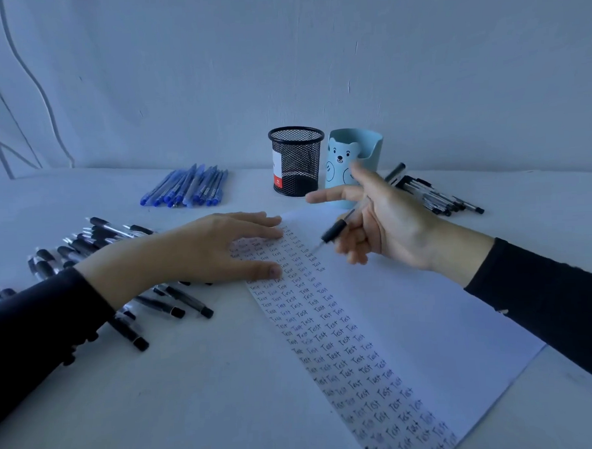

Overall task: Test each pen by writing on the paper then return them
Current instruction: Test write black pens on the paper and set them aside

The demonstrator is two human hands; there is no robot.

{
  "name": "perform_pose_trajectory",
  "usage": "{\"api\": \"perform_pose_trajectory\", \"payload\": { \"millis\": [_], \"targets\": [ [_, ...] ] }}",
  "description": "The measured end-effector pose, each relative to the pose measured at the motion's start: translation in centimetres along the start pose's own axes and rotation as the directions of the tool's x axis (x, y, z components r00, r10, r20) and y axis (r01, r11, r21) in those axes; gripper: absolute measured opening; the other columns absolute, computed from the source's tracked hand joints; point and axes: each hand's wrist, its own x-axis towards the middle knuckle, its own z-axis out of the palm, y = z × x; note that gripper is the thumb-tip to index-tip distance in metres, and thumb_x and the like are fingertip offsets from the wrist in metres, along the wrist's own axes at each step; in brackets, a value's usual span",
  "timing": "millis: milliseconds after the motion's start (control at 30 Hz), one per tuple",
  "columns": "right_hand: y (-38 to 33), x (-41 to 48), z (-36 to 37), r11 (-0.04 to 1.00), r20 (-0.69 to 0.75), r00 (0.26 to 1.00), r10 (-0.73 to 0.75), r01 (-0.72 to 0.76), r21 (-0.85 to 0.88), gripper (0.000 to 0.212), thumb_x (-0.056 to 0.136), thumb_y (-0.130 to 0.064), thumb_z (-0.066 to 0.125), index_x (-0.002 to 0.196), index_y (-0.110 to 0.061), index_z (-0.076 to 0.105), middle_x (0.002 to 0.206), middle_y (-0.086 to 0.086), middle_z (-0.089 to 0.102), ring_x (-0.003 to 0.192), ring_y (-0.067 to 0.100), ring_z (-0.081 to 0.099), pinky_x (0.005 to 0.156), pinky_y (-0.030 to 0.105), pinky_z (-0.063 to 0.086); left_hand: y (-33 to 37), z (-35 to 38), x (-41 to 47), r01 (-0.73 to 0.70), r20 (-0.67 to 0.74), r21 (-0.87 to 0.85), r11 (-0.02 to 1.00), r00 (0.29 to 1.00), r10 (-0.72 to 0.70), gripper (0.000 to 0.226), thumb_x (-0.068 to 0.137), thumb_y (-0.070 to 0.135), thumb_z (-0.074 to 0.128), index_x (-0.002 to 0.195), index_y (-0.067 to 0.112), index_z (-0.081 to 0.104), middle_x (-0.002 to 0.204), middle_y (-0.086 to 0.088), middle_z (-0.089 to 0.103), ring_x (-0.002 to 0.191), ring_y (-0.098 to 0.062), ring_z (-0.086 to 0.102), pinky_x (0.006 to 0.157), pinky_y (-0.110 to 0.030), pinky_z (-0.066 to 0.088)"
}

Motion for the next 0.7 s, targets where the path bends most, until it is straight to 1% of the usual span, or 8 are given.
{"api": "perform_pose_trajectory", "payload": {
  "millis": [100, 133, 200, 300, 400, 500, 567, 700],
  "targets": [
    [0.3, 0.0, 0.0, 0.998, 0.043, 0.999, -0.01, 0.008, 0.058, 0.047, 0.103, -0.042, 0.033, 0.128, -0.009, 0.058, 0.102, 0.019, 0.072, 0.075, 0.021, 0.067, 0.061, 0.028, 0.056, 0.1, 0.0, 0.0, 0.002, 0.006, 0.001, 1.0, 1.0, -0.002, 0.082, 0.067, 0.087, 0.048, 0.139, 0.048, 0.043, 0.146, 0.037, 0.028, 0.134, 0.015, 0.026, 0.113, -0.019, 0.02],
    [0.4, 0.0, 0.0, 0.999, 0.031, 0.999, -0.024, 0.023, 0.025, 0.042, 0.102, -0.037, 0.04, 0.123, -0.008, 0.061, 0.106, 0.017, 0.071, 0.077, 0.019, 0.065, 0.063, 0.027, 0.056, 0.1, 0.0, 0.0, 0.006, 0.013, 0.006, 1.0, 1.0, -0.006, 0.082, 0.068, 0.086, 0.048, 0.14, 0.047, 0.042, 0.146, 0.037, 0.027, 0.134, 0.015, 0.025, 0.112, -0.017, 0.019],
    [0.7, 0.0, 0.1, 0.994, -0.03, 0.997, -0.068, 0.065, -0.09, 0.031, 0.091, -0.035, 0.059, 0.104, -0.008, 0.068, 0.094, 0.012, 0.073, 0.067, 0.013, 0.059, 0.057, 0.021, 0.05, 0.0, 0.0, 0.1, 0.003, 0.022, 0.013, 1.0, 1.0, -0.004, 0.084, 0.068, 0.085, 0.047, 0.142, 0.047, 0.039, 0.147, 0.036, 0.026, 0.135, 0.015, 0.024, 0.111, -0.015, 0.015],
    [1.0, -0.1, 0.5, 0.951, -0.125, 0.983, -0.137, 0.096, -0.294, 0.026, 0.074, -0.039, 0.075, 0.076, -0.017, 0.062, 0.065, 0.002, 0.065, 0.051, 0.01, 0.046, 0.046, 0.017, 0.036, -0.2, 0.1, 0.1, -0.001, 0.016, 0.012, 1.0, 1.0, 0.001, 0.088, 0.065, 0.09, 0.044, 0.142, 0.048, 0.038, 0.148, 0.037, 0.026, 0.134, 0.018, 0.022, 0.11, -0.013, 0.013],
    [1.3, -0.2, 1.2, 0.896, -0.119, 0.981, -0.153, 0.087, -0.436, 0.027, 0.083, -0.039, 0.073, 0.071, -0.015, 0.065, 0.059, 0.002, 0.064, 0.05, 0.011, 0.047, 0.046, 0.016, 0.035, -0.2, 0.2, 0.1, 0.004, 0.004, -0.01, 1.0, 1.0, -0.004, 0.089, 0.062, 0.091, 0.045, 0.14, 0.049, 0.04, 0.146, 0.038, 0.027, 0.133, 0.019, 0.023, 0.113, -0.014, 0.014],
    [1.9, -0.2, 1.9, 0.912, -0.158, 0.976, -0.152, 0.077, -0.403, 0.034, 0.085, -0.037, 0.073, 0.058, -0.018, 0.062, 0.064, 0.012, 0.067, 0.051, 0.013, 0.056, 0.046, 0.018, 0.041, -0.2, 0.3, 0.0, -0.003, -0.007, -0.016, 1.0, 1.0, 0.003, 0.088, 0.062, 0.091, 0.046, 0.14, 0.049, 0.041, 0.143, 0.04, 0.028, 0.133, 0.019, 0.024, 0.113, -0.014, 0.015],
    [2.3, -0.2, 2.3, 0.897, -0.204, 0.959, -0.196, 0.091, -0.432, 0.043, 0.087, -0.035, 0.072, 0.049, -0.019, 0.058, 0.062, 0.018, 0.065, 0.049, 0.015, 0.053, 0.046, 0.02, 0.041, -0.2, 0.3, 0.1, -0.002, -0.005, -0.014, 1.0, 1.0, 0.002, 0.088, 0.061, 0.09, 0.046, 0.139, 0.049, 0.041, 0.144, 0.039, 0.028, 0.133, 0.019, 0.024, 0.112, -0.013, 0.014],
    [2.5, -0.2, 2.5, 0.888, -0.232, 0.944, -0.233, 0.109, -0.447, 0.04, 0.091, -0.026, 0.068, 0.055, -0.011, 0.057, 0.049, 0.001, 0.06, 0.044, 0.011, 0.05, 0.046, 0.021, 0.04, 0.1, -0.3, 0.0, 0.012, 0.008, -0.054, 0.998, 1.0, -0.012, 0.079, 0.064, 0.086, 0.054, 0.135, 0.05, 0.047, 0.143, 0.037, 0.033, 0.132, 0.018, 0.028, 0.114, -0.017, 0.018]
  ]
}}
